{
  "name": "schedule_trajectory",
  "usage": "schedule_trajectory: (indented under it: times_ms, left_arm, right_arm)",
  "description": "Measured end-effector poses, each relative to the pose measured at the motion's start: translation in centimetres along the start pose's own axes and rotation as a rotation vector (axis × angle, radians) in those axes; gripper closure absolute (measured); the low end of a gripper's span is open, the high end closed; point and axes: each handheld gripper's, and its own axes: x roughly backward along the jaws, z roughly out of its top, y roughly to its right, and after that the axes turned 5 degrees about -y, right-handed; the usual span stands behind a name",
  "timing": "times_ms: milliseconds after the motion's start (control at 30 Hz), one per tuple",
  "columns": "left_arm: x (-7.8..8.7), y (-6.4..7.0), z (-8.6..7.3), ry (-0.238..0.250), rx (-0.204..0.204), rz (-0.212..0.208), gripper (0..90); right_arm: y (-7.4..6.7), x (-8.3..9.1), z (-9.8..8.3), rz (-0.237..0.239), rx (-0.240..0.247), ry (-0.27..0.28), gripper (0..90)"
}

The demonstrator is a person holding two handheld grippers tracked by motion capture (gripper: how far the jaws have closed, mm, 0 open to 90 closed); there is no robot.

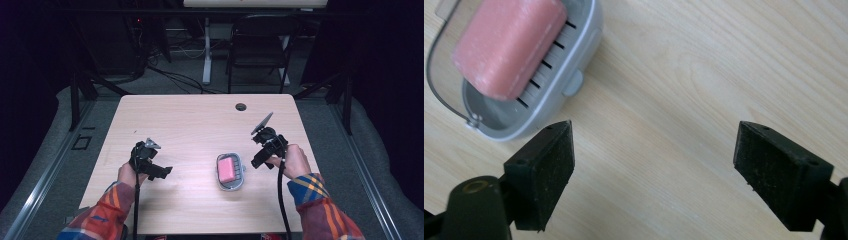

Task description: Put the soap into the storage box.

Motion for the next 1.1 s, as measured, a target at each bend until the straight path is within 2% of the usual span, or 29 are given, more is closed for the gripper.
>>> schedule_trajectory:
  times_ms: [100,233,333,433,533,600,633,700,900,933,967,1100]
  left_arm:
    - [0.0,0.0,0.0,-0.005,-0.004,-0.001,0.8]
    - [0.0,0.0,0.0,-0.004,-0.001,-0.001,0.8]
    - [-0.1,0.0,0.0,-0.01,-0.005,0.001,1.0]
    - [-0.1,0.1,0.0,-0.012,-0.006,0.003,1.1]
    - [-0.1,0.1,0.0,-0.012,-0.006,0.004,1.2]
    - [-0.2,0.1,0.0,-0.015,-0.004,0.002,1.2]
    - [-0.2,0.1,0.0,-0.017,-0.006,0.001,1.2]
    - [-0.2,0.1,0.0,-0.016,-0.005,0.0,1.2]
    - [-0.2,0.0,0.0,-0.016,-0.002,0.001,1.1]
    - [-0.3,0.0,0.0,-0.018,-0.002,0.001,1.1]
    - [-0.3,0.1,0.0,-0.019,-0.002,0.001,1.1]
    - [-0.3,0.1,0.0,-0.014,-0.007,-0.003,0.8]
  right_arm:
    - [0.4,0.0,-1.0,-0.013,-0.011,0.025,14.7]
    - [1.0,-0.3,-2.4,-0.009,-0.01,0.03,11.4]
    - [1.6,-0.8,-3.5,-0.002,-0.021,0.016,7.3]
    - [2.1,-1.7,-4.9,-0.016,-0.023,0.0,1.8]
    - [2.3,-2.1,-5.6,-0.023,-0.033,0.017,0.0]
    - [2.6,-2.2,-6.3,-0.04,-0.045,0.043,0.0]
    - [2.8,-2.3,-6.9,-0.057,-0.056,0.076,0.0]
    - [2.9,-2.5,-7.2,-0.05,-0.07,0.095,0.0]
    - [3.5,-3.3,-9.5,-0.056,-0.057,0.106,0.0]
    - [3.6,-3.7,-9.9,-0.052,-0.072,0.118,0.0]
    - [3.8,-4.2,-10.6,-0.056,-0.086,0.11,0.0]
    - [4.1,-5.1,-11.6,-0.042,-0.111,0.093,0.0]
